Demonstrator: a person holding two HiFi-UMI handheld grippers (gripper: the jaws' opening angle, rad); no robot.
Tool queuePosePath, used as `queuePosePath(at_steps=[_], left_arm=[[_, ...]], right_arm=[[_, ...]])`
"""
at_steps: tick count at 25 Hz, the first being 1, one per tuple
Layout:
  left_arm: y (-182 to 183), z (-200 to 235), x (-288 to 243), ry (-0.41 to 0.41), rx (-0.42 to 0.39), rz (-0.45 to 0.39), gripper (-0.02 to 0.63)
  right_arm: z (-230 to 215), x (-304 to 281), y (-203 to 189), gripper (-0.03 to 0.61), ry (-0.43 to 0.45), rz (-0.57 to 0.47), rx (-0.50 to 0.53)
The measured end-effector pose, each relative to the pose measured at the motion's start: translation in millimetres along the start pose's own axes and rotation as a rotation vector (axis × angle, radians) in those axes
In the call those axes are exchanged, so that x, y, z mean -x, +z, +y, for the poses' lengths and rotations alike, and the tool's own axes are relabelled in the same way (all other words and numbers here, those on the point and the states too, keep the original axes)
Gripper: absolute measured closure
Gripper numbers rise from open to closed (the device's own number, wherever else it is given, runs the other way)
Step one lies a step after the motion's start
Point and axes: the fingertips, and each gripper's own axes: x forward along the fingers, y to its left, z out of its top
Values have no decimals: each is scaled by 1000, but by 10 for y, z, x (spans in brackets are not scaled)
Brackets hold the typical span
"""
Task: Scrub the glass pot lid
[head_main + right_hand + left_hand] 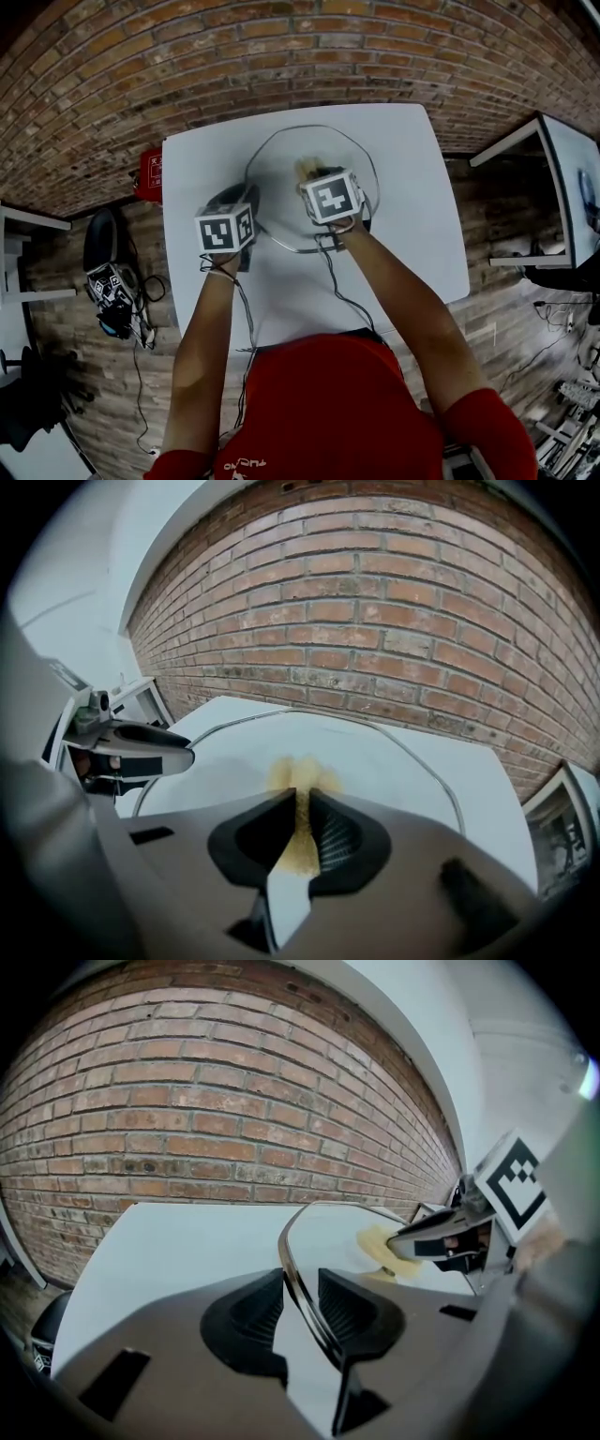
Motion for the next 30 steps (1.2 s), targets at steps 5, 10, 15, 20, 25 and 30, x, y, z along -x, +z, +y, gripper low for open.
queuePosePath(at_steps=[5,10,15,20,25,30], left_arm=[[38,30,3,15,-34,-14,489],[120,40,83,22,-40,-78,480],[331,-6,340,42,-51,-185,471],[633,-273,655,38,-134,-317,471],[949,-671,962,-29,-168,-459,474],[1189,-1019,1275,-72,-203,-564,546]], right_arm=[[-1,-4,36,523,8,-7,11],[-44,122,148,439,38,-85,-5],[-111,404,305,436,56,-217,10],[-159,792,536,436,58,-408,82],[13,1255,753,454,102,-607,184],[254,1711,871,526,113,-747,262]])
